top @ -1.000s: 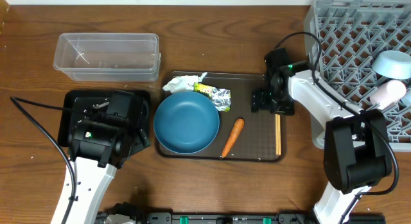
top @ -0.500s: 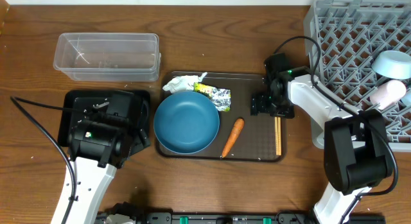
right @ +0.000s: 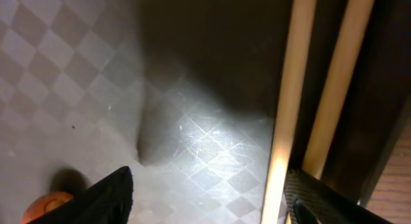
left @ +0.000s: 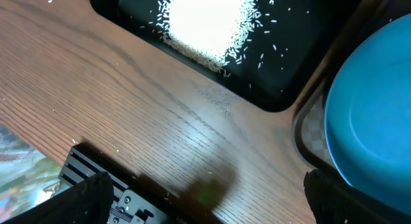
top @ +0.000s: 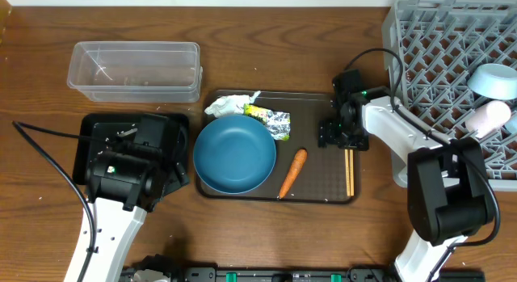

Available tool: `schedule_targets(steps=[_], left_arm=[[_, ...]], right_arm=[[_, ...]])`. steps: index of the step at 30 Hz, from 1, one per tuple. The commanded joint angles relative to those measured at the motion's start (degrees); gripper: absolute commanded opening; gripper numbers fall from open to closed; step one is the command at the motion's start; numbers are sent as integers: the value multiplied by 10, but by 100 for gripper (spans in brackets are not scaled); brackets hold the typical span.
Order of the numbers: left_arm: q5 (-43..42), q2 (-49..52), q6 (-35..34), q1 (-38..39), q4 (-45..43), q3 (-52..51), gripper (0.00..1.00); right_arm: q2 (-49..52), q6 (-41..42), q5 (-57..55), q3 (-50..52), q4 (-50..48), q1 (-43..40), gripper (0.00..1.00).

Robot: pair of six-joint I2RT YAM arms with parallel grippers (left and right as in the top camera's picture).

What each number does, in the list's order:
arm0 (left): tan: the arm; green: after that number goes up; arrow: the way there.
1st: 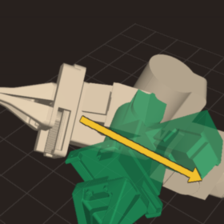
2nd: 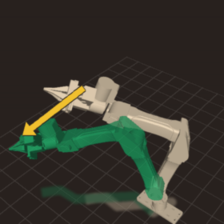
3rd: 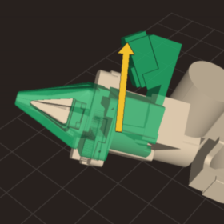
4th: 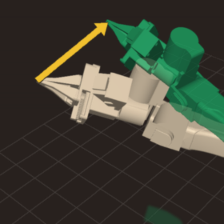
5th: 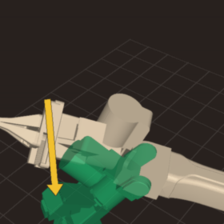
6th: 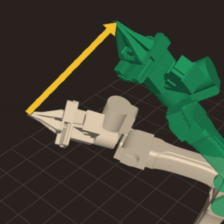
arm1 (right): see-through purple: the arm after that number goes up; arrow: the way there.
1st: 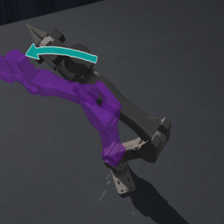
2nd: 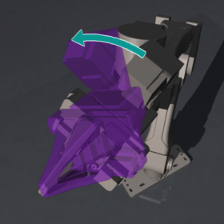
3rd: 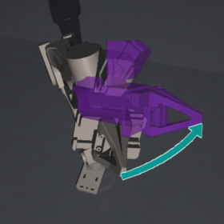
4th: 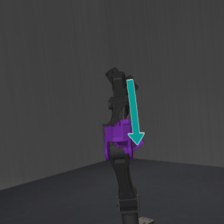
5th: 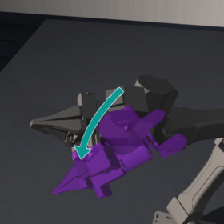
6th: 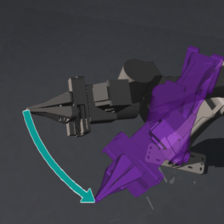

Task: Sort waste into correct bins and load items into the dishwasher rack
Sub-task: 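Close the right gripper on one wooden chopstick, then carry the chopstick to the rack and drop it in upright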

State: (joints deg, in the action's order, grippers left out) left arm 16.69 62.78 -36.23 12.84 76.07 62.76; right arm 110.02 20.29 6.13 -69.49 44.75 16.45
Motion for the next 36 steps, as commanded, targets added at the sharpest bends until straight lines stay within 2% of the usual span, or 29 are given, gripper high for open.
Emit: schedule_targets(steps=[1, 3, 6, 11, 13, 17, 24, 32, 36], left_arm=[[5, 1, -7, -3, 2, 6, 98], [5, 1, -7, -3, 2, 6, 98], [5, 1, -7, -3, 2, 6, 98], [5, 1, -7, -3, 2, 6, 98], [5, 1, -7, -3, 2, 6, 98], [5, 1, -7, -3, 2, 6, 98], [5, 1, -7, -3, 2, 6, 98], [5, 1, -7, -3, 2, 6, 98], [5, 1, -7, -3, 2, 6, 98]], right_arm=[[-6, -4, -16, 21, -10, 1, 68], [-6, -4, -16, 28, -16, 1, 63], [-6, -4, -20, 30, -15, 1, 47], [-6, -4, -30, 30, -14, 1, 34], [-6, -4, -30, 28, -12, 1, 25], [-6, -4, -30, 24, -7, 1, 2], [-6, -14, -30, -35, 52, 0, 1], [-6, -41, -30, -259, 209, -24, 1], [-6, -74, -68, -368, 250, -59, 4]])
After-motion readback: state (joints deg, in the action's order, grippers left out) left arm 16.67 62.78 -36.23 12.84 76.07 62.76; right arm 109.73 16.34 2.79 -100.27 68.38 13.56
